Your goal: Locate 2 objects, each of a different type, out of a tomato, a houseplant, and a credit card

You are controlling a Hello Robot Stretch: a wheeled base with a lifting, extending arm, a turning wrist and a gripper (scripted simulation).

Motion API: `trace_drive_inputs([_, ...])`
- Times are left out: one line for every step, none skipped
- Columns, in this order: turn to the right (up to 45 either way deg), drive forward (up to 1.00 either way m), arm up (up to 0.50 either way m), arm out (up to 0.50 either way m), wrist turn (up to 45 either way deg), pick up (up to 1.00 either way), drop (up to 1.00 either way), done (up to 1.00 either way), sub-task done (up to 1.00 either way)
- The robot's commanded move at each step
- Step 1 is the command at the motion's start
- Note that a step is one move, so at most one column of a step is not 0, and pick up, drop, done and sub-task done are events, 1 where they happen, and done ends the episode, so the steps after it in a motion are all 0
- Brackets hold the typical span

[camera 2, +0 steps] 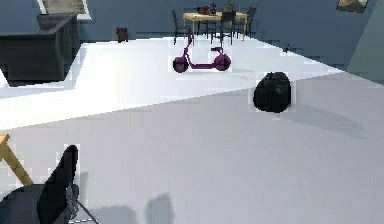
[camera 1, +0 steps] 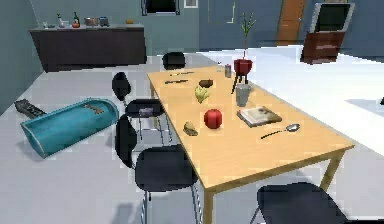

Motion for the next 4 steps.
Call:
trace_drive_inputs([0.0, 0.0, 0.0, 0.0, 0.0, 0.0, 0.0, 0.0, 1.0])
trace_drive_inputs([45.0, 0.0, 0.0, 0.0, 0.0, 0.0, 0.0, 0.0, 0.0])
trace_drive_inputs([45.0, 0.0, 0.0, 0.0, 0.0, 0.0, 0.0, 0.0, 0.0])
trace_drive_inputs([27.0, 0.0, 0.0, 0.0, 0.0, 0.0, 0.0, 0.0, 0.0])
